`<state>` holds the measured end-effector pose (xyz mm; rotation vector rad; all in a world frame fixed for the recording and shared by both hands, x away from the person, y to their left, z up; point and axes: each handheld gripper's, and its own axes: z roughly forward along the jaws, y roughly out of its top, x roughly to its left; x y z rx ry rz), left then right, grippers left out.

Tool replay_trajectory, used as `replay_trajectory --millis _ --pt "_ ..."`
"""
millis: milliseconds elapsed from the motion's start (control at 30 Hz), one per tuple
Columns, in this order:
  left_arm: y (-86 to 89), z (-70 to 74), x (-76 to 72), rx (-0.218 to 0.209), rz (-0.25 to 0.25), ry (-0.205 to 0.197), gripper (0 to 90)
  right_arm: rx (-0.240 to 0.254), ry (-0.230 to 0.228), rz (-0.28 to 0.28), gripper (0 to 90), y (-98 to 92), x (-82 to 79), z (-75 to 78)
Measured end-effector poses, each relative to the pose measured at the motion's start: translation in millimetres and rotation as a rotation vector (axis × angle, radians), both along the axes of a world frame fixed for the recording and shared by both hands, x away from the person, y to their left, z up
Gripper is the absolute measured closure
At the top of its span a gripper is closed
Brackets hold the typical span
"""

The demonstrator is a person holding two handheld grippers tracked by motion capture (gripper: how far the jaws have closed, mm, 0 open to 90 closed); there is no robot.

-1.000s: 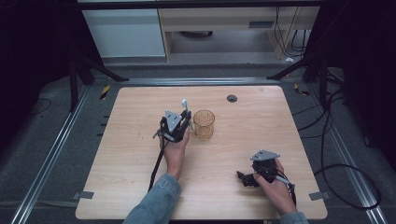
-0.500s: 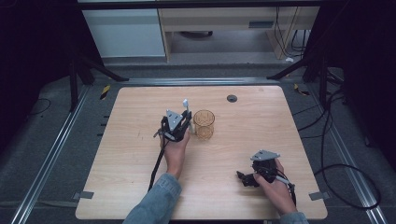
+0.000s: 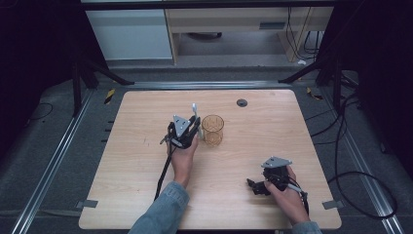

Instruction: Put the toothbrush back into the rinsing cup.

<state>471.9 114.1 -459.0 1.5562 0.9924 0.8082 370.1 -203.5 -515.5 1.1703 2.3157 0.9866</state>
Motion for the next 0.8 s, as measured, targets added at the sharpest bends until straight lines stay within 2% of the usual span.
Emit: replay_trajectory --millis 533,733,800 --pt "2.9 2.4 -4.7 0.015 -0.014 0.017 67.7 0.001 0.002 -0.001 0.4 0.1 -0.1 0.1" --pt "5.5 3.4 -8.0 0.035 -0.023 0.019 65.2 0.001 0.001 -0.001 0.4 0.1 -0.1 0.0" --pt "6.7 4.0 -12.9 0.063 -0.038 0.016 61.6 0.001 0.001 -0.001 0.4 0.1 -0.1 0.1"
